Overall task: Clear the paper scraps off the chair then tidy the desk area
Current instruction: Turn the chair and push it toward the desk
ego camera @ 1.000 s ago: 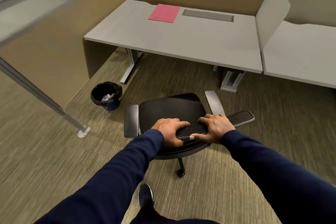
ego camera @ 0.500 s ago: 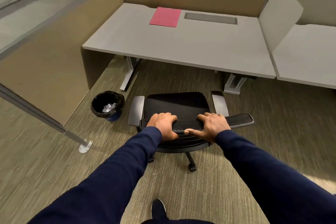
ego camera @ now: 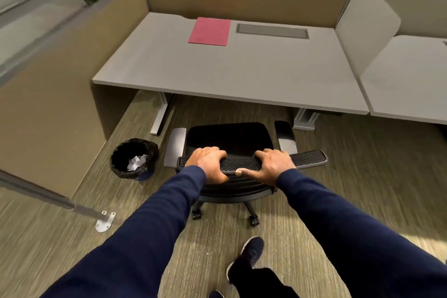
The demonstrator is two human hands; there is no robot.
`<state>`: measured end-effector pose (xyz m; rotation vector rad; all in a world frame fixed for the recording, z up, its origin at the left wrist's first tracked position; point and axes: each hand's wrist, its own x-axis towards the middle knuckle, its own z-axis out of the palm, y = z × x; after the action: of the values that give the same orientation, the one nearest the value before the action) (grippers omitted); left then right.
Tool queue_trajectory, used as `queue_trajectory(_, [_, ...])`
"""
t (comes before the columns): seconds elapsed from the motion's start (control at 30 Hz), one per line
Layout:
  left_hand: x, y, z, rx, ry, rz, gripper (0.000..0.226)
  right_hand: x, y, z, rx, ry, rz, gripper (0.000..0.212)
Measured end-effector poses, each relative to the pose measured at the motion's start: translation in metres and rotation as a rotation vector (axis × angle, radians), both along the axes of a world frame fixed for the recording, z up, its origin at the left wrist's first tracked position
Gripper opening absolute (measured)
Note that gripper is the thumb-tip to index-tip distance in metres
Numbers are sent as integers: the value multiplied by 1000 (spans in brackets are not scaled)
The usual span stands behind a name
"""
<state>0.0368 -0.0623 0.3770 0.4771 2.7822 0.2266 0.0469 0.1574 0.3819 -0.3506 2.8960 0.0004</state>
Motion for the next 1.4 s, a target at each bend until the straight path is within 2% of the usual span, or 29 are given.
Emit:
queue_trajectory(0.87, [-230,-45,7,-134,-51,-51,55,-211,-42,-21,-107,103,-37,110])
queue_trajectory(1.4, [-325,-62,-3,-38,-9,-127,54,-292,-58,-17,-98,154,-88,103])
